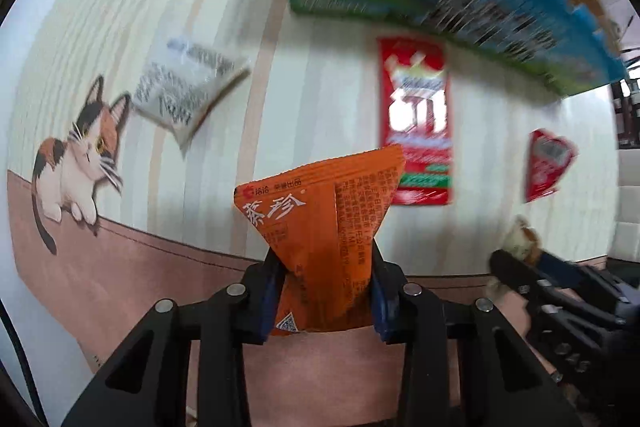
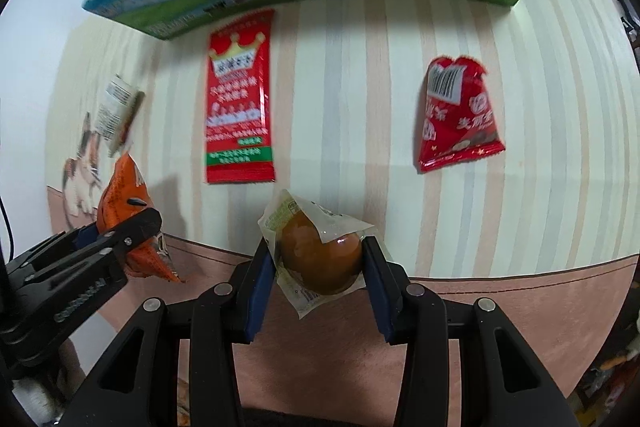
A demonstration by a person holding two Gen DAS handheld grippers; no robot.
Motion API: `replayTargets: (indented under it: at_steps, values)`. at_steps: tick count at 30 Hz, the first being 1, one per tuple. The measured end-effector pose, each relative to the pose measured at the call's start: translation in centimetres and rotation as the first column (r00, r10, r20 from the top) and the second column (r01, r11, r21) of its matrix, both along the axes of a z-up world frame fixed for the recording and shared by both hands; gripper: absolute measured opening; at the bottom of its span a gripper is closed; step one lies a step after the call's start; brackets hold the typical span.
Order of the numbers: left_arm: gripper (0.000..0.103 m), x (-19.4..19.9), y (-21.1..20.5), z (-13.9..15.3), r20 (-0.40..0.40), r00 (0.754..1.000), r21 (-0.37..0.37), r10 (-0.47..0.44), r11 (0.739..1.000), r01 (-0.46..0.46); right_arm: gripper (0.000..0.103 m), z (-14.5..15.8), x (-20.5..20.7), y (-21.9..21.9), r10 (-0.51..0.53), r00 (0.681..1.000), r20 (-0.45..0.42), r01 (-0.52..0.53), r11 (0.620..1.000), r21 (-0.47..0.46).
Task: Organize snacks
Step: 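Carry the egg and orange packet into the box and open both tools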
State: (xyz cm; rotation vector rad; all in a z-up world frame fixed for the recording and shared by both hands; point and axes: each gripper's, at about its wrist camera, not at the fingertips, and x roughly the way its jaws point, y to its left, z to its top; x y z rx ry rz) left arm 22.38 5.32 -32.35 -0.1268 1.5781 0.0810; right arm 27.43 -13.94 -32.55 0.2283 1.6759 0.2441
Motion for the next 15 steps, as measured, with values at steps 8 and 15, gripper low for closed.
replayTargets:
  at_steps: [8,15]
  values:
    - [0.034,3.1,-1.7,8.9,0.165,0.986,-0.09,-0.019,0.995,0.034,0.046,7.3,2.1,-3.4,-0.069,0.992,0.106,0.058,0.993,0.103]
    - [0.034,8.7,-5.1,14.7,0.243,0.968,-0.163,-0.059,0.981,0.101,0.046,13.6,7.5,-6.2,-0.168,0.961,0.221,0.13,0.976,0.176]
